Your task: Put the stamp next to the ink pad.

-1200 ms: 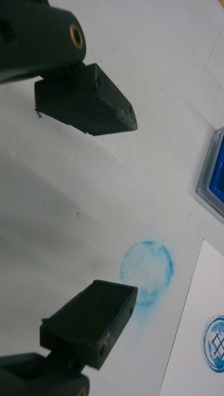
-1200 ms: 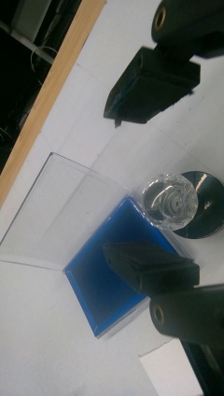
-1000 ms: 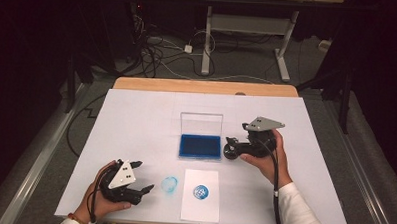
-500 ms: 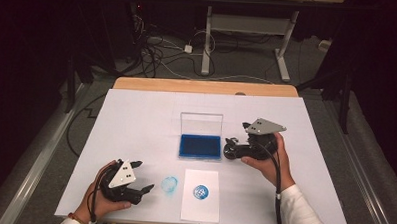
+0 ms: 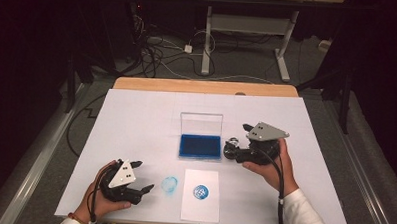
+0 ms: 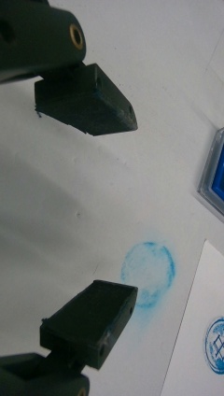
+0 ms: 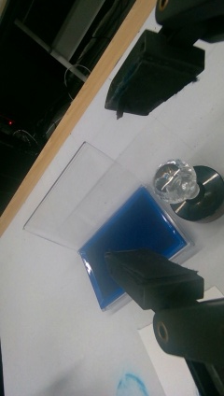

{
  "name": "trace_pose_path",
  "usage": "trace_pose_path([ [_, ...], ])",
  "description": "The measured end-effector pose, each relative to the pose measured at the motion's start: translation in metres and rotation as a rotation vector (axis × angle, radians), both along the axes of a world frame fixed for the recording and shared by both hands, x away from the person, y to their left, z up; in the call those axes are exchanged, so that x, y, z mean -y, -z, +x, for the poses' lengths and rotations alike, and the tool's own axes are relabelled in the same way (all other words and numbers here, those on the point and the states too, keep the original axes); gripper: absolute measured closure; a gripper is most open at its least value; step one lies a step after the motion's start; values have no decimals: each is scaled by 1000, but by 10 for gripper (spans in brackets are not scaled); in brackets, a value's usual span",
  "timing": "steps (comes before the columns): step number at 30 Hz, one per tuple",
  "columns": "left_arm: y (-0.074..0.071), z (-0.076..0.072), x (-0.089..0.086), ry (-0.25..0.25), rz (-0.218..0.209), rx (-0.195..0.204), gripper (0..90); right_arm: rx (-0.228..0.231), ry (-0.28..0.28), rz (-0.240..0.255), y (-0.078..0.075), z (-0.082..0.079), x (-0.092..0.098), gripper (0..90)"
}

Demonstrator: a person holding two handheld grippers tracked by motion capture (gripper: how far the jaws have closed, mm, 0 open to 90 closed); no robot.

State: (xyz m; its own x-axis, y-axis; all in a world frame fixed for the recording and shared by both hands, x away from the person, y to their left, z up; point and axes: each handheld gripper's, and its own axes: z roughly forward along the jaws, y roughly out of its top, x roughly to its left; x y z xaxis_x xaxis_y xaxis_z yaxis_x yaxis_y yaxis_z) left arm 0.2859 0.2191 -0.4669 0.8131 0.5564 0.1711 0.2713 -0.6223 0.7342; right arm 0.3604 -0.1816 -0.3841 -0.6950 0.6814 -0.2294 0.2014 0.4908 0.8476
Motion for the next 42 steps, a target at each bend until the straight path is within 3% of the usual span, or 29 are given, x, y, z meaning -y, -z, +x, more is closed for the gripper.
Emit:
trace_pose_path([
  [23,0,0,2,9,6,-4,176,52,-15,-35,-9,-30,11,239],
  [28,-1,-1,1,1,1,11,178,61,-20,-35,-10,-37,15,239],
  [42,-1,-1,2,2,1,10,178,92,-26,-43,-6,-53,29,245],
])
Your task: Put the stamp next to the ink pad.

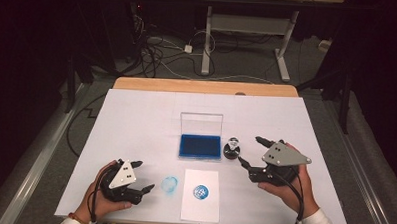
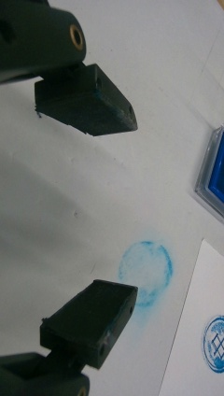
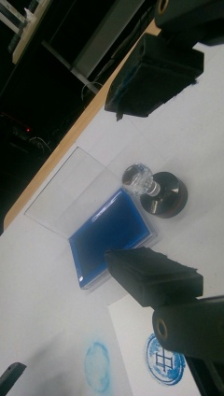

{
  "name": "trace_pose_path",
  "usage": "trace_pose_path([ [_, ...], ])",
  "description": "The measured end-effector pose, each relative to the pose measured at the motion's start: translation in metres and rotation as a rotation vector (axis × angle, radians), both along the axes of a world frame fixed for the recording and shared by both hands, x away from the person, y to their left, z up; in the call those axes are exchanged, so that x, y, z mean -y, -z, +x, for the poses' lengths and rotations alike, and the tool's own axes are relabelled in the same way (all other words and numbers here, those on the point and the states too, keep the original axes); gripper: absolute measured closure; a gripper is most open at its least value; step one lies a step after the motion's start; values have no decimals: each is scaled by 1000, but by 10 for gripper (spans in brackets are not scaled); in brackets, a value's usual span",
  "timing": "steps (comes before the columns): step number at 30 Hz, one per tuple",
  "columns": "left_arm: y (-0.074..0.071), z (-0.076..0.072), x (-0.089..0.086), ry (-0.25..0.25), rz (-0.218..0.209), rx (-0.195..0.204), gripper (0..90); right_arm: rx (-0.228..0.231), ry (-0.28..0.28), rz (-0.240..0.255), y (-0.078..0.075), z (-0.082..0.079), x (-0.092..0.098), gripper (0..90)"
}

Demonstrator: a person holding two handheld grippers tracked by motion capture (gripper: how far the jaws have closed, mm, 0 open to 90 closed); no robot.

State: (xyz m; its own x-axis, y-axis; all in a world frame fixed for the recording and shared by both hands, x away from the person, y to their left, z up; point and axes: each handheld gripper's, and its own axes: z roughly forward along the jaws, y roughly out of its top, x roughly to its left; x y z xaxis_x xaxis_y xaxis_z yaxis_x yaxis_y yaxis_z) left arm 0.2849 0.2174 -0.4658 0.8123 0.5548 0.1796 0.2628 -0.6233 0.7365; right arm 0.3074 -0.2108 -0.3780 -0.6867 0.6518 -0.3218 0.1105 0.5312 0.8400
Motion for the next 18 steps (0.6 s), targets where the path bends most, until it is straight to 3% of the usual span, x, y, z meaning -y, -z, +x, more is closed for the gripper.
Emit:
trace_pose_path([
  [18,1,1,2,7,6,-7,178,14,28,-5,14,-15,18,241],
])
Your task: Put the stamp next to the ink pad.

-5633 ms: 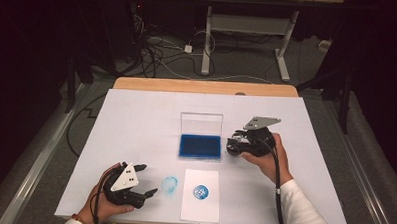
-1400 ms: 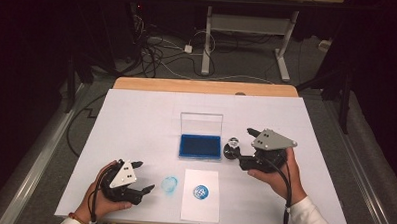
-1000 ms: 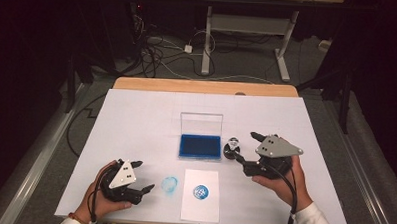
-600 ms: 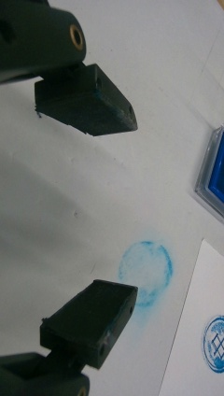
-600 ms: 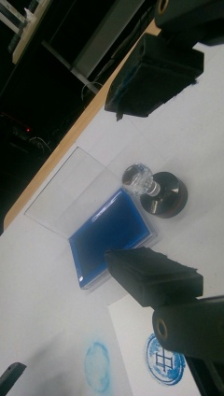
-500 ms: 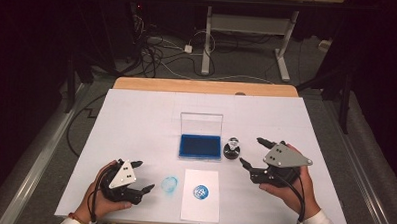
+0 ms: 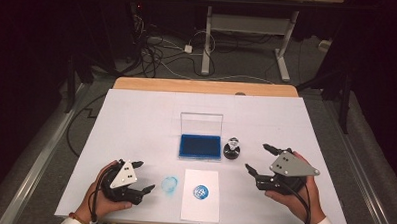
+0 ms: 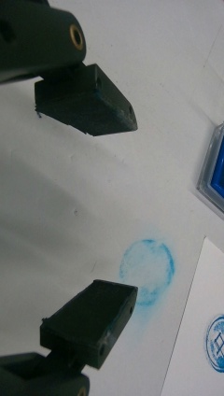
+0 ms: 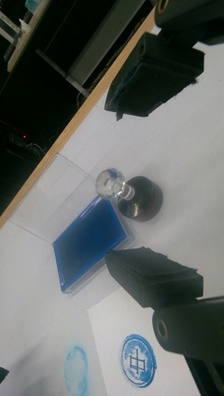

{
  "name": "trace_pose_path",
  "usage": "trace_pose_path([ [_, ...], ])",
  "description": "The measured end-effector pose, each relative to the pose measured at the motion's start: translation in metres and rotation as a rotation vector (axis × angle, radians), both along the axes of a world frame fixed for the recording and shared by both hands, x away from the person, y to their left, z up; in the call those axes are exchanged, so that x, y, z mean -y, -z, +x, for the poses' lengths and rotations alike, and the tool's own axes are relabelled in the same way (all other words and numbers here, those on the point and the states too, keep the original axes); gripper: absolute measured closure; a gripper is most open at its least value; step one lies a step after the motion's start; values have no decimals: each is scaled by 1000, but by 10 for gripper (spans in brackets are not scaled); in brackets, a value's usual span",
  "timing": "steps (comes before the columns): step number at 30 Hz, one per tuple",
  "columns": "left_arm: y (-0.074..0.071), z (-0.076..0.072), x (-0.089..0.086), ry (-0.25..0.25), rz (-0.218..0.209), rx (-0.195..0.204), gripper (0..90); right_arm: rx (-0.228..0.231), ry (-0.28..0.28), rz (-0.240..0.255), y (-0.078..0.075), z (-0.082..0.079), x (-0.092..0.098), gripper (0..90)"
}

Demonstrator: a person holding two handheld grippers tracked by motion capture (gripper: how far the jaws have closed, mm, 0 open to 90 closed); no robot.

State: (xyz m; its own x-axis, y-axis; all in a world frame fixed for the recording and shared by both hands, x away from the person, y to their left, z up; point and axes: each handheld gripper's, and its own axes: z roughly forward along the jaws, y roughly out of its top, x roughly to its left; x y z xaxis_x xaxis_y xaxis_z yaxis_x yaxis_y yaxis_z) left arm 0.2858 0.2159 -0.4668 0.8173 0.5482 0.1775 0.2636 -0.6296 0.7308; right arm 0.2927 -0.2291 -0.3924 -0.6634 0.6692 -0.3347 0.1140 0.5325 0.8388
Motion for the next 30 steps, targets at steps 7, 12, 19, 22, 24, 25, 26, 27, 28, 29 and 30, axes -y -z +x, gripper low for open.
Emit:
trace_pose_path([
  [7,0,1,1,2,1,1,178,6,16,5,8,-5,10,237],
  [12,0,1,2,2,4,1,178,-5,21,18,15,-8,19,224],
  [19,0,2,2,2,4,-1,178,0,71,18,24,-12,30,197],
  [22,0,3,3,3,2,-2,178,-13,72,32,27,-13,35,195],
  [24,0,3,3,3,2,-2,178,-9,72,29,31,-16,38,180],
  [25,0,3,3,0,-1,-2,178,-2,75,21,32,-18,39,179],
  [26,-1,3,3,-1,-3,-2,178,-3,79,29,33,-19,40,174],
  [27,-1,3,3,-3,-5,-1,178,-11,87,44,36,-19,42,162],
  [28,-1,4,2,-5,-10,-2,178,-16,93,44,38,-20,44,160],
  [29,-1,4,2,-8,-13,-2,178,-17,97,36,40,-21,45,160],
  [30,-1,4,1,-9,-14,-2,178,-17,103,31,43,-22,47,160],
])
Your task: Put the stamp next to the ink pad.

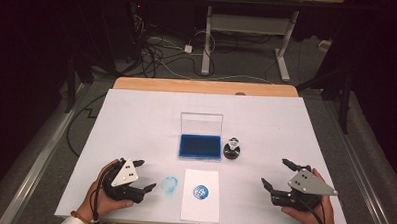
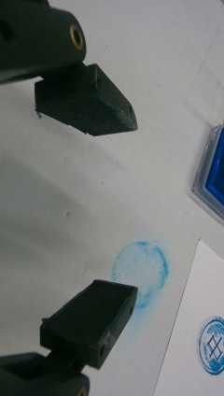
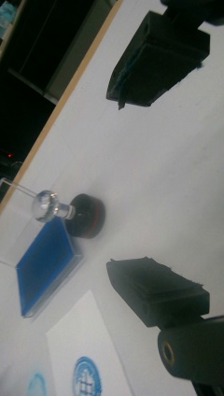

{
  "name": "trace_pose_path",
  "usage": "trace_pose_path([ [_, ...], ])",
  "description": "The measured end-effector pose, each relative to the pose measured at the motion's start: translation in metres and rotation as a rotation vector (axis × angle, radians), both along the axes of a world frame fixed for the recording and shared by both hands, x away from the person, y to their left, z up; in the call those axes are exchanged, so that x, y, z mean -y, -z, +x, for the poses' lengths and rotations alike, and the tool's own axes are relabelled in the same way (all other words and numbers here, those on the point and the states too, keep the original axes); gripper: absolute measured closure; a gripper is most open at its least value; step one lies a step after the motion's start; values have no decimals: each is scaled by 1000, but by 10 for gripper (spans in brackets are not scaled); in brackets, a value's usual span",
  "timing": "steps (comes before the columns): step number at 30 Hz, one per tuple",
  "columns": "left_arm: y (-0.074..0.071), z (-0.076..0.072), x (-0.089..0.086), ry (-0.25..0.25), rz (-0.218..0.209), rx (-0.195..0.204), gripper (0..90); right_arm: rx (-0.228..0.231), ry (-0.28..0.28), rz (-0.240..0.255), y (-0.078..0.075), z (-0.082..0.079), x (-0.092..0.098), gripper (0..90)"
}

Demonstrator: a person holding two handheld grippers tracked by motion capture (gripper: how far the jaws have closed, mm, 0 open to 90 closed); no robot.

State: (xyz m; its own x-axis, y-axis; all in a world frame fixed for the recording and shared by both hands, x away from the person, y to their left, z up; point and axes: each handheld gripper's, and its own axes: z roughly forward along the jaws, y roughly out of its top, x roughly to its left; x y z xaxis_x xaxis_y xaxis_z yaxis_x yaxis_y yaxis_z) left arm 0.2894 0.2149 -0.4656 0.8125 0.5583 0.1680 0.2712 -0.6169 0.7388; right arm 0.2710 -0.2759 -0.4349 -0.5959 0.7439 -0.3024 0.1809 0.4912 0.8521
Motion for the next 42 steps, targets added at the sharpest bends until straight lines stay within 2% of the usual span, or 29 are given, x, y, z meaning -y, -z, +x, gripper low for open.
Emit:
trace_pose_path([
  [8,-1,-3,-4,-14,-11,10,177,-44,26,2,14,-2,7,159],
  [13,-2,-7,-5,-26,-2,18,173,-58,5,-1,17,-2,3,159],
  [17,-5,-9,-5,-24,-4,34,174,-51,-7,-6,16,-4,-1,159],
  [24,-5,-9,-5,-21,-3,36,173,-20,-7,10,11,-9,-3,159],
  [31,-5,-8,-5,-20,-1,35,173,-29,-14,-7,12,-9,-4,159],
  [42,-4,-7,-4,-20,3,32,173,-22,-20,-1,11,-10,-4,159],
])
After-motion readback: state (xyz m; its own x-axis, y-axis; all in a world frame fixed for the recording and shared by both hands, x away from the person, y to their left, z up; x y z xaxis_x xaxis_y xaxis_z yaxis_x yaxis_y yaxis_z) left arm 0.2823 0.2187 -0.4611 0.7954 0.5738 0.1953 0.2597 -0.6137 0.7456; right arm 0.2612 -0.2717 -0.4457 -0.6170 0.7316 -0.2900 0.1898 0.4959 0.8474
